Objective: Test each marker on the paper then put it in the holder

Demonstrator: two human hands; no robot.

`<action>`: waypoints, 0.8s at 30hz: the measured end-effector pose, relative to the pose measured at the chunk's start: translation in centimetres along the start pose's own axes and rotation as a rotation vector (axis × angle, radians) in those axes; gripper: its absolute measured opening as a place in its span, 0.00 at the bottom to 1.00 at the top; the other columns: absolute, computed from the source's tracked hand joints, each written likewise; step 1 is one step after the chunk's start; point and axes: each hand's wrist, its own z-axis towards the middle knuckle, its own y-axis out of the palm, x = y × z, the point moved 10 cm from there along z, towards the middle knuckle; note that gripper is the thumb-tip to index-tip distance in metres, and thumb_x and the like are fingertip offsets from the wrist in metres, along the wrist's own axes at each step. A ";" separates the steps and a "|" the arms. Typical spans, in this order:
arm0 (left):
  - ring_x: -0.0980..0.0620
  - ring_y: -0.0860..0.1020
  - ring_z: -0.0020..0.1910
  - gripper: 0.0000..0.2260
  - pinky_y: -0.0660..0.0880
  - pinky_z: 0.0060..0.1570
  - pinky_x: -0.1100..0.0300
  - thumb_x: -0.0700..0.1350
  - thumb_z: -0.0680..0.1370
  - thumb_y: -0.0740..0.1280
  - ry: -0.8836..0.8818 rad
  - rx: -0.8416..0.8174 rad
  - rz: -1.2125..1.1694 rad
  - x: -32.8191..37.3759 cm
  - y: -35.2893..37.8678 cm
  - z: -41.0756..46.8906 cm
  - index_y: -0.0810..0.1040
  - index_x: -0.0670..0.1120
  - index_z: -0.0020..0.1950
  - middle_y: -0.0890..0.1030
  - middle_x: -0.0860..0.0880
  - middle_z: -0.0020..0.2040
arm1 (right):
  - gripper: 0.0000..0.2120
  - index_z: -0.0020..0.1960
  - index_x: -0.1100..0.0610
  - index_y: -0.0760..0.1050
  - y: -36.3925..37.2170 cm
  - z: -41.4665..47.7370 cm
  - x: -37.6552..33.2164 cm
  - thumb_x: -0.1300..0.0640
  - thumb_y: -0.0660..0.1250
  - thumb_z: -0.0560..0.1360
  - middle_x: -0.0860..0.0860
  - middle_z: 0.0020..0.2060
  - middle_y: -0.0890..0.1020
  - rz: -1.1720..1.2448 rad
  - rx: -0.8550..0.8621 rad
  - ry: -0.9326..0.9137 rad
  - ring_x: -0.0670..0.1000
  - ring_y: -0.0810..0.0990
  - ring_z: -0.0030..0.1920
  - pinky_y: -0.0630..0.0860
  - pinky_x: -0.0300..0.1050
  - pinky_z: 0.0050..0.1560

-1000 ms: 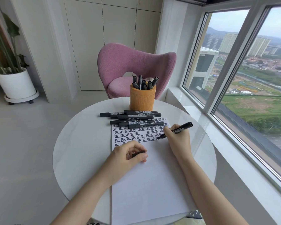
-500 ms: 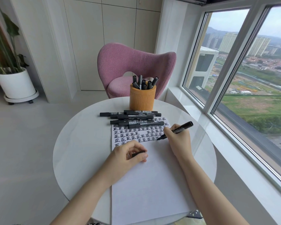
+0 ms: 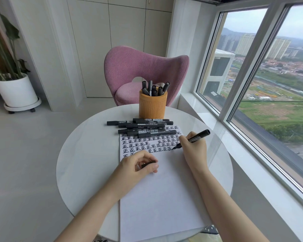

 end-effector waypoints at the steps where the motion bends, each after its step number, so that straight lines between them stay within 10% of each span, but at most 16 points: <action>1: 0.55 0.82 0.43 0.02 0.74 0.45 0.62 0.43 0.75 0.70 0.007 0.004 0.009 0.1 -0.1 0.0 0.78 0.47 0.47 0.84 0.51 0.41 | 0.15 0.33 0.57 0.60 -0.1 0.0 0.0 0.65 0.63 0.72 0.50 0.27 0.60 0.001 0.002 0.000 0.44 0.56 0.26 0.54 0.37 0.24; 9: 0.44 0.78 0.44 0.05 0.74 0.39 0.63 0.44 0.74 0.70 0.051 0.078 -0.002 0.3 -1.2 0.1 0.80 0.53 0.48 0.84 0.51 0.42 | 0.13 0.33 0.57 0.65 -0.8 0.1 0.6 0.61 0.66 0.73 0.55 0.27 0.66 0.203 0.038 0.078 0.49 0.60 0.29 0.57 0.43 0.31; 24: 0.55 0.76 0.30 0.09 0.75 0.36 0.65 0.39 0.68 0.75 0.013 0.276 -0.107 -0.2 -3.3 0.1 0.77 0.47 0.43 0.83 0.54 0.38 | 0.21 0.31 0.52 0.58 3.3 -4.1 -2.2 0.66 0.66 0.74 0.47 0.24 0.56 0.476 -0.232 0.169 0.48 0.52 0.26 0.53 0.36 0.24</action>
